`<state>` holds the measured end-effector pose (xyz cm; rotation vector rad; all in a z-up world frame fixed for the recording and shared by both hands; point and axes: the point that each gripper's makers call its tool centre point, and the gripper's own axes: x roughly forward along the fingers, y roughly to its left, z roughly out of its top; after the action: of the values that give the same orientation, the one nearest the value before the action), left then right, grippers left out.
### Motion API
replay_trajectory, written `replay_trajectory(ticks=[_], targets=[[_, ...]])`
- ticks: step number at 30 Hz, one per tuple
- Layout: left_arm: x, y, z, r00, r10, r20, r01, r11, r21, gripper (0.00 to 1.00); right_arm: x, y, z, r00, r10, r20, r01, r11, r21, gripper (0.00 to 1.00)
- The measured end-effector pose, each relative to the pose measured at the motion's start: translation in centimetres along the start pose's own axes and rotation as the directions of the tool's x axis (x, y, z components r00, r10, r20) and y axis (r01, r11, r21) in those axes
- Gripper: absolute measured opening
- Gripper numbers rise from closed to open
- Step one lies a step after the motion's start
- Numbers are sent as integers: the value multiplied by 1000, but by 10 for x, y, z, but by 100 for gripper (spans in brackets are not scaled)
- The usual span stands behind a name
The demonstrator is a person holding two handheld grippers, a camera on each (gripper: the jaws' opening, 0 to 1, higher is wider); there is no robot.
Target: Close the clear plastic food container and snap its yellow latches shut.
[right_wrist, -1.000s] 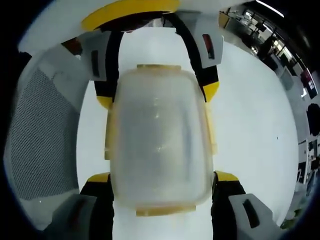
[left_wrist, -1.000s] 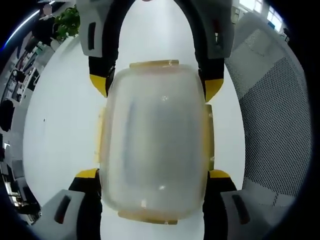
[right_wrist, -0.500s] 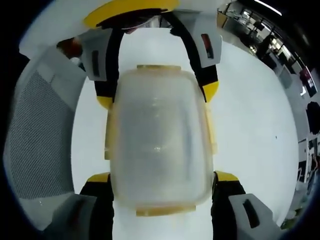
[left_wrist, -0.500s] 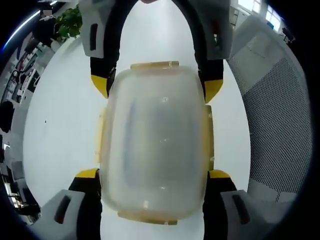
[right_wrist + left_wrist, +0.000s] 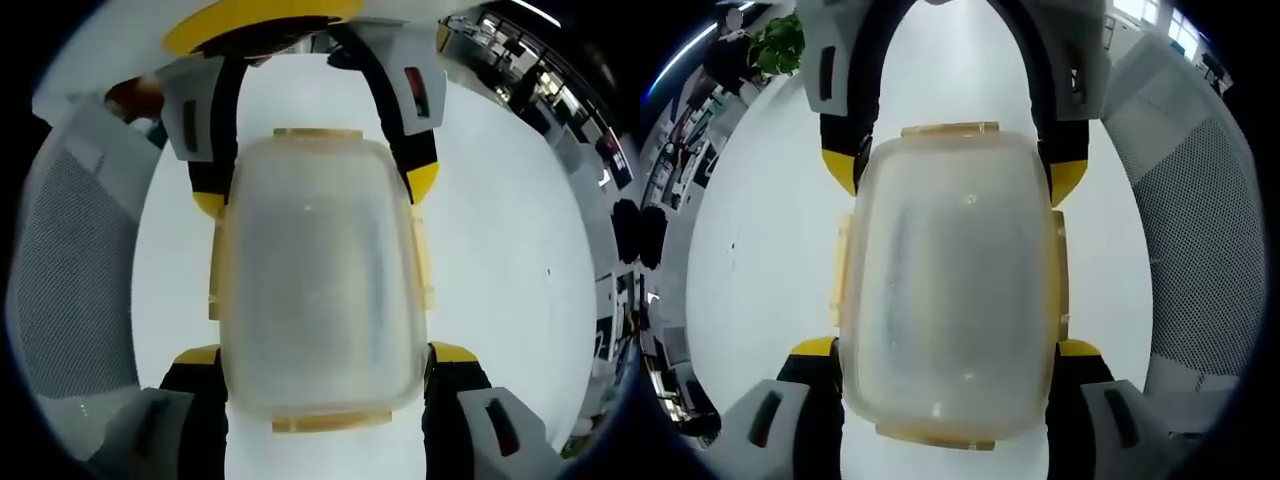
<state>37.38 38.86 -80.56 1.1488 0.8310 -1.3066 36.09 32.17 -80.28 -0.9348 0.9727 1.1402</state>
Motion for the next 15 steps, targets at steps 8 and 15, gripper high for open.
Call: replay_trajectory(ticks=[8,15], targets=[[2,12,1,1000,4,3,-4,1000,-21,84,1,-13,-1,1000,4,-9,-4,1000,-14,81],[3,22,3,1000,6,8,-6,1000,-28,84,2,-24,-2,1000,2,-8,-2,1000,-16,81]])
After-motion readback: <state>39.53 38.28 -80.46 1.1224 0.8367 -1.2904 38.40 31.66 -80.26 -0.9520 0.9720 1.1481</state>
